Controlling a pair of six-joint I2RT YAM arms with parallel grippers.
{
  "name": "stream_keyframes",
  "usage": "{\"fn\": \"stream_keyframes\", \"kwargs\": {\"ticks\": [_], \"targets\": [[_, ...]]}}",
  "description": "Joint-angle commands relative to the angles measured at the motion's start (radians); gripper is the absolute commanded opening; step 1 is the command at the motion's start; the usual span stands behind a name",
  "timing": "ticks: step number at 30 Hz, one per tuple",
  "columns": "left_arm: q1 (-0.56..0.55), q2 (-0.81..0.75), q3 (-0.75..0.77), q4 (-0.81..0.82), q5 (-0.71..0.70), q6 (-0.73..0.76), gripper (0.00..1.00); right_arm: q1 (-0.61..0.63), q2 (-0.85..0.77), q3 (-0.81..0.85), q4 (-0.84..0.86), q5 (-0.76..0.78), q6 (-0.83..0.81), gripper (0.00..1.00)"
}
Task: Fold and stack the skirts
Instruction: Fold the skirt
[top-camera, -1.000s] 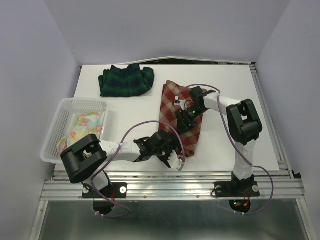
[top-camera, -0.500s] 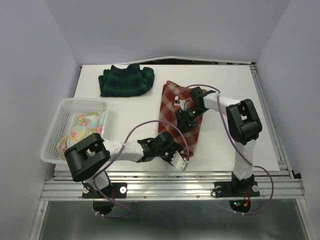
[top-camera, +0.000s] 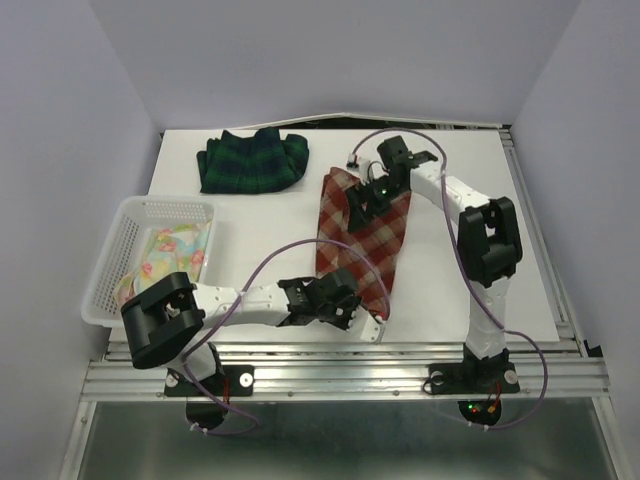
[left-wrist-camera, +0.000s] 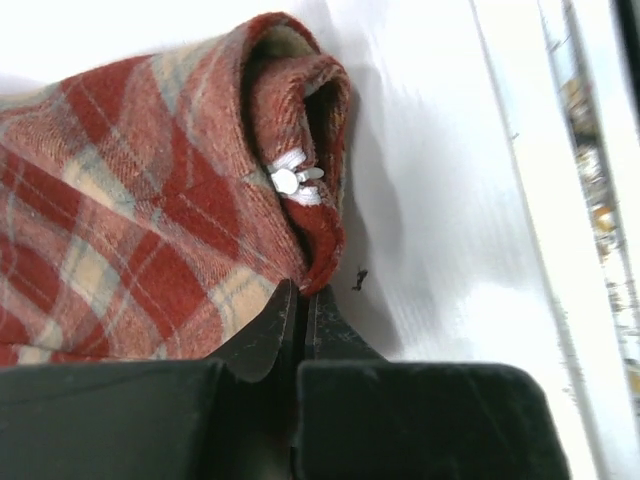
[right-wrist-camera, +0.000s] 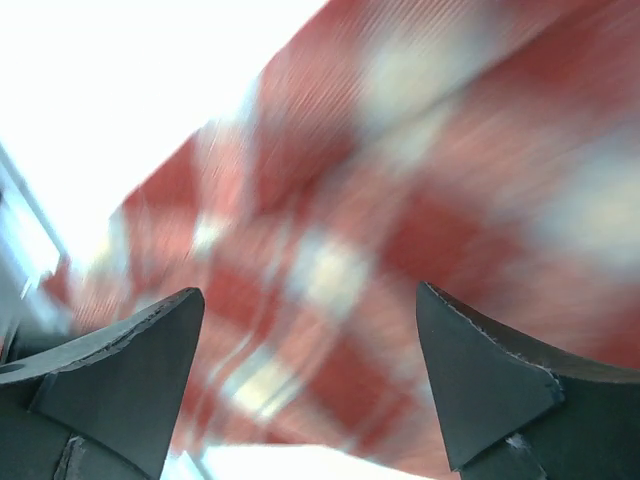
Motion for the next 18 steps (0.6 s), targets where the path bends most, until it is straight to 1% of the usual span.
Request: {"fn": "stream_keyframes", "kwargs": {"ticks": [1, 3, 4, 7, 11, 12, 15, 16, 18], "targets": [[-0.026, -0.055, 0.101, -0.163, 0.077, -0.149, 0.00, -0.058, 0.064, 0.168, 0.046, 0.063, 0.013, 0.92], [-0.029, -0.070, 0.158, -0.223, 0.112, -0.197, 0.00, -0.058, 0.125, 0.257, 0.049, 0.090, 0.005, 0.92], [-0.028, -0.071, 0.158, -0.240, 0.126, -0.211, 0.00, -0.058, 0.145, 0.257, 0.049, 0.091, 0.005, 0.92], [-0.032, -0.098, 0.215, -0.320, 0.172, -0.249, 0.00, -0.058, 0.211, 0.291, 0.089, 0.136, 0.016, 0.92], [-0.039, -0.117, 0.308, -0.424, 0.221, -0.288, 0.00, -0.058, 0.279, 0.311, 0.129, 0.157, 0.005, 0.92], [-0.039, -0.118, 0.323, -0.464, 0.238, -0.300, 0.00, -0.058, 0.294, 0.296, 0.138, 0.157, 0.002, 0.91], [-0.040, -0.115, 0.382, -0.515, 0.267, -0.317, 0.00, -0.058, 0.297, 0.234, 0.178, 0.135, -0.012, 0.88], [-0.040, -0.115, 0.396, -0.539, 0.283, -0.330, 0.00, -0.058, 0.293, 0.198, 0.178, 0.126, -0.022, 0.84], [-0.039, -0.113, 0.438, -0.555, 0.283, -0.349, 0.00, -0.058, 0.279, 0.156, 0.158, 0.060, -0.031, 0.79]]}}
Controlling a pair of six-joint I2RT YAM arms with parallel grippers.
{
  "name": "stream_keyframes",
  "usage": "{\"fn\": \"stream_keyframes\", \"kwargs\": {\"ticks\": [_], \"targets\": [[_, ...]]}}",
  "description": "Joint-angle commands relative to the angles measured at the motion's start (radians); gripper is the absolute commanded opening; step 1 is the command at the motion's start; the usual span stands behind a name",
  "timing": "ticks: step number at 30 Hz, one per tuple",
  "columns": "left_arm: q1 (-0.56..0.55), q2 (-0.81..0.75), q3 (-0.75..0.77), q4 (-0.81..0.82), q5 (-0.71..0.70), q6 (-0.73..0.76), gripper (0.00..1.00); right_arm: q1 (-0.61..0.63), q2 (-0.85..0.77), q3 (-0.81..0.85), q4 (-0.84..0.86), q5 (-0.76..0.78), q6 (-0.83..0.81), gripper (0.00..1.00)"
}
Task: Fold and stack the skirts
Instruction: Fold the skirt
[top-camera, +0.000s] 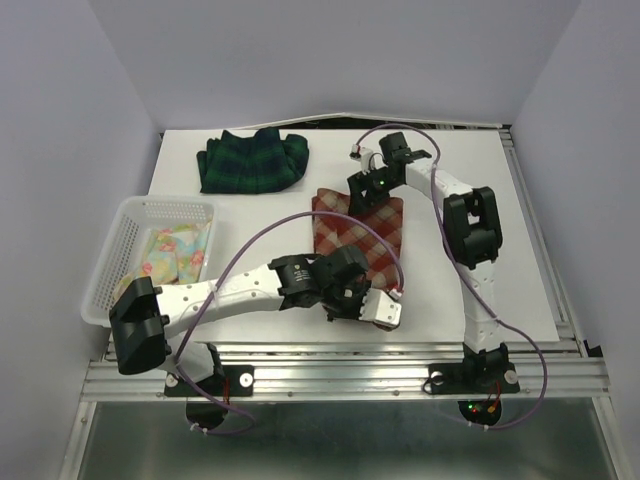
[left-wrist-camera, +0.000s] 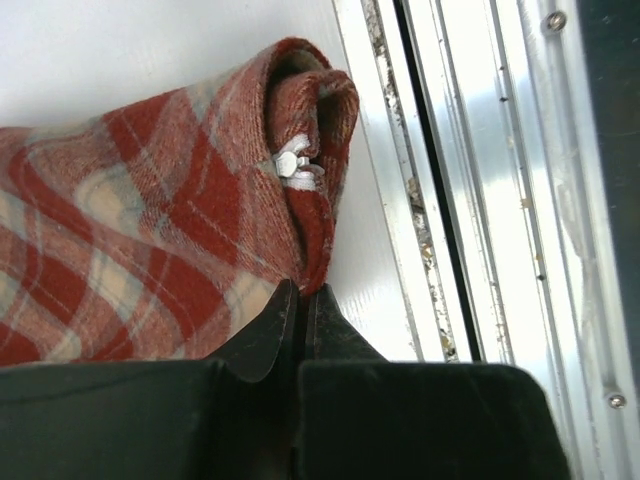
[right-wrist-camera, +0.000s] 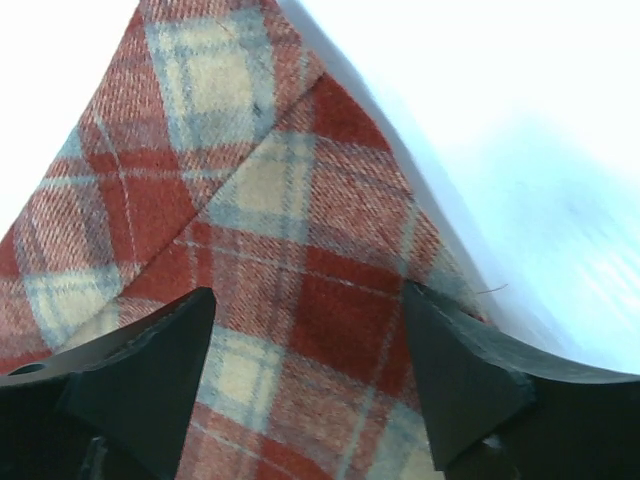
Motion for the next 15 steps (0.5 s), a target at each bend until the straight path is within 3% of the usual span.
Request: {"fn": "stream_keyframes", "kwargs": {"ticks": [1, 6, 15], "targets": [[-0.011, -0.039, 0.102, -0.101, 0.080, -0.075, 0.00, 0.008, 0.003, -0.115, 0.001, -0.065, -0.035, 0.78], [0.003, -0.027, 0.158, -0.069, -0.002, -0.063, 0.00, 0.045, -0.100, -0.330, 0.044, -0.132, -0.070, 0.72], [0.104, 0.036, 0.187, -0.018, -0.075, -0.012, 0.00, 0.075, -0.248, -0.539, 0.041, -0.236, -0.071, 0.69]]}}
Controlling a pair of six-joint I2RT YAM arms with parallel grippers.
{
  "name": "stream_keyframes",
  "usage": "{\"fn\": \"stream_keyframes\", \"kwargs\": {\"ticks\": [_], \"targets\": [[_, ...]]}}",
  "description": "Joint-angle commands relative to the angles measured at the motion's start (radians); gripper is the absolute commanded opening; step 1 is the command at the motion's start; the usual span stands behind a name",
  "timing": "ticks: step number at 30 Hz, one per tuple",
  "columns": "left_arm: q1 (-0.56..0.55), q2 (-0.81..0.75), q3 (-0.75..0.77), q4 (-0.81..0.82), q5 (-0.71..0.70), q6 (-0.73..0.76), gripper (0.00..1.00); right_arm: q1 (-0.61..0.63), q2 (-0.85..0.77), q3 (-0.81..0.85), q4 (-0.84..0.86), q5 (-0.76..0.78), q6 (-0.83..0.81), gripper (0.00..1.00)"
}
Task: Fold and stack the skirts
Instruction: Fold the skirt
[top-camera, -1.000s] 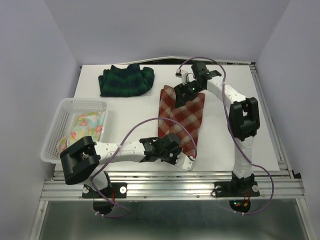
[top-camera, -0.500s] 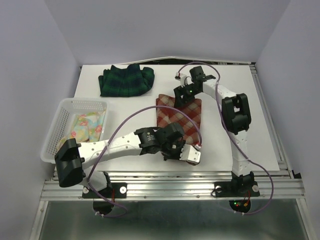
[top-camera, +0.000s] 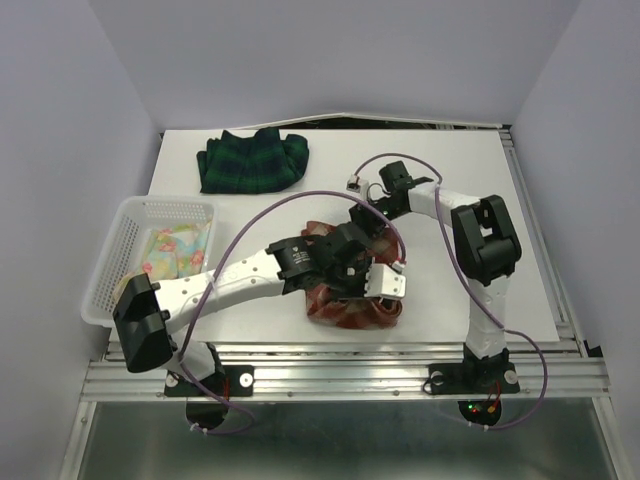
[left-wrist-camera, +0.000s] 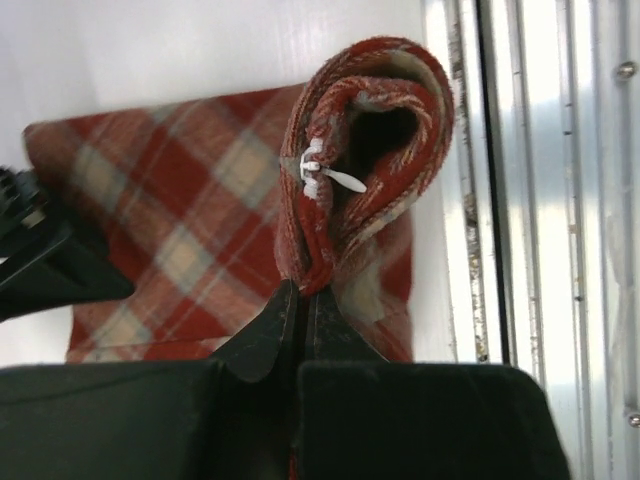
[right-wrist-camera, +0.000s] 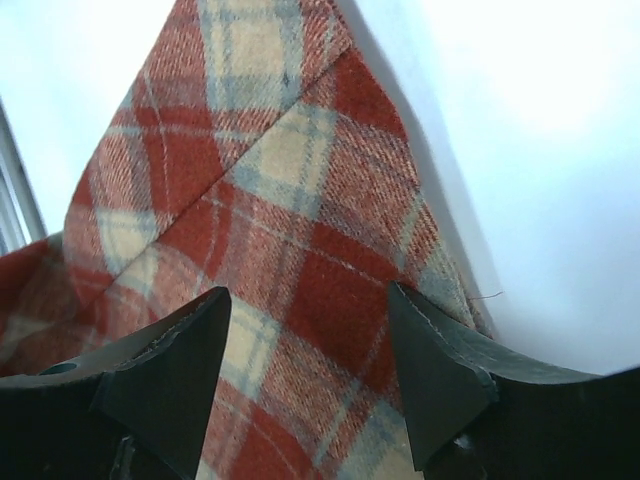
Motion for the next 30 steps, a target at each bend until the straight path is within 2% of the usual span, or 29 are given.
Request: {"fn": "stream_keyframes", "kwargs": {"ticks": [1, 6, 8, 13, 18, 20, 24, 30], "targets": [[0.057, 0.009, 0.044, 0.050, -0.054, 0.033, 0.00, 0.040, -0.062, -0.130, -0.094, -0.029, -0.016, 0.69], [0.074, 0.020, 0.044, 0.076, -0.064, 0.061, 0.00, 0.080, -0.130, -0.171, -0.122, -0.051, 0.006, 0.70], [0.072, 0.017, 0.036, 0.074, -0.053, 0.058, 0.00, 0.080, -0.135, -0.134, -0.143, -0.051, 0.018, 0.72], [0.069, -0.011, -0.007, 0.065, -0.004, 0.038, 0.00, 0.053, -0.133, 0.081, -0.155, 0.006, 0.088, 0.79], [0.053, -0.043, -0.051, 0.073, -0.007, 0.026, 0.00, -0.014, -0.008, 0.314, -0.189, 0.064, 0.118, 0.78], [0.051, -0.046, -0.051, 0.071, -0.007, 0.022, 0.00, -0.023, 0.032, 0.354, -0.224, 0.069, 0.099, 0.78], [0.053, -0.032, -0.019, 0.053, 0.002, 0.041, 0.00, -0.023, 0.126, 0.386, -0.319, 0.044, 0.050, 0.76], [0.065, -0.022, 0.016, 0.069, -0.013, 0.062, 0.00, -0.023, 0.206, 0.350, -0.352, -0.028, 0.053, 0.70]]}}
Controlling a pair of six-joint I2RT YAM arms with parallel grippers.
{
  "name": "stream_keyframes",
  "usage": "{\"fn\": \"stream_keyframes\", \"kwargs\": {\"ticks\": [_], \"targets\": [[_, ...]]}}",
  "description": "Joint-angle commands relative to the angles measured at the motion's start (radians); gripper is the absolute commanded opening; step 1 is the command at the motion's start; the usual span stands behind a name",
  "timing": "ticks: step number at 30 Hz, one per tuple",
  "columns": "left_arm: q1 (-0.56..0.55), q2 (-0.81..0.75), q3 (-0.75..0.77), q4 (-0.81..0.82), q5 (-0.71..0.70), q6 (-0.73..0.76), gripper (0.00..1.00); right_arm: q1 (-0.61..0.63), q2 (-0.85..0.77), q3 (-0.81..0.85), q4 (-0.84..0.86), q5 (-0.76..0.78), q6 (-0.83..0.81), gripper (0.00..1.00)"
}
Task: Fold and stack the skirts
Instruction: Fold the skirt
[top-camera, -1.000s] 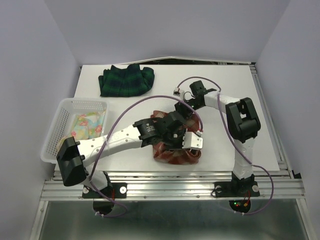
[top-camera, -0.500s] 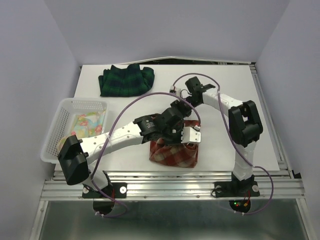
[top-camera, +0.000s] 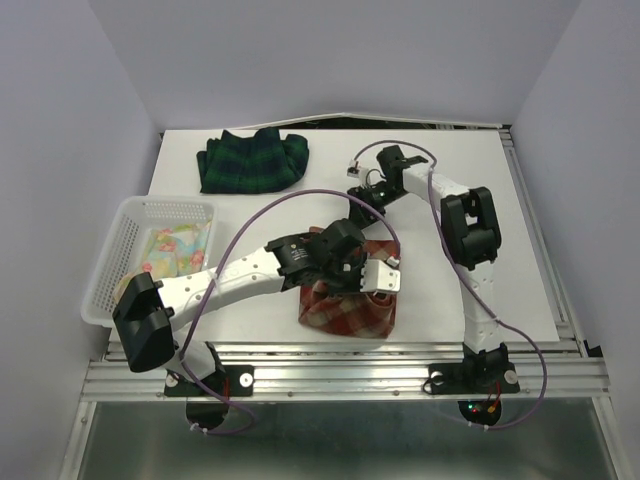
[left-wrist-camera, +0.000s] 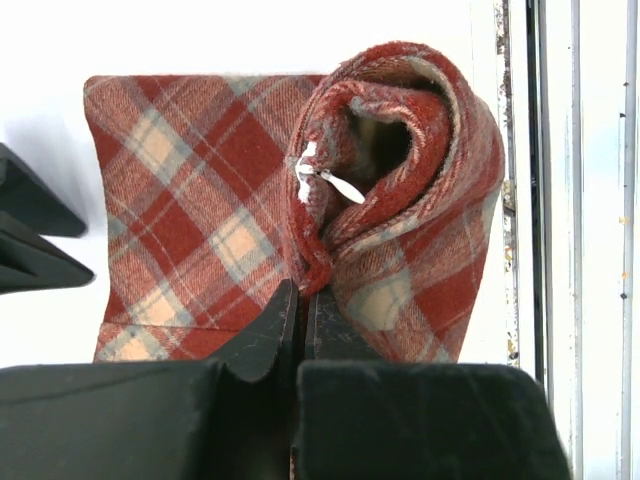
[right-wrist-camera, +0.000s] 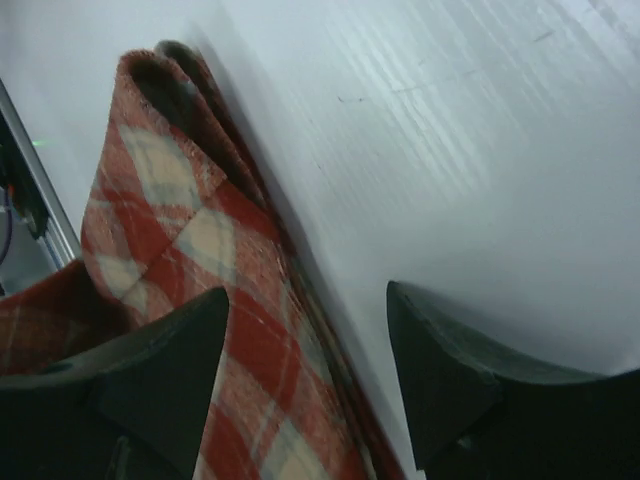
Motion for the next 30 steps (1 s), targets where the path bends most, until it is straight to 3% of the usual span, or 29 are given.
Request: {"fn": "stream_keyframes", "kwargs": {"ticks": [1, 9, 14, 30], "targets": [[0.015, -0.026, 0.061, 0.023, -0.002, 0.039, 0.00, 0.011, 0.017, -0.028, -0.075, -0.072, -0.002, 0.70], [0.124, 0.051, 0.160, 0.045, -0.030, 0.099, 0.00, 0.011, 0.014, -0.155, -0.047, -0.229, 0.053, 0.63], [0.146, 0.098, 0.188, 0.085, -0.048, 0.148, 0.00, 0.021, 0.009, -0.210, -0.041, -0.238, 0.043, 0.60], [0.193, 0.270, 0.144, 0.358, -0.144, 0.233, 0.00, 0.021, 0.025, -0.186, -0.069, -0.289, 0.041, 0.59]]}}
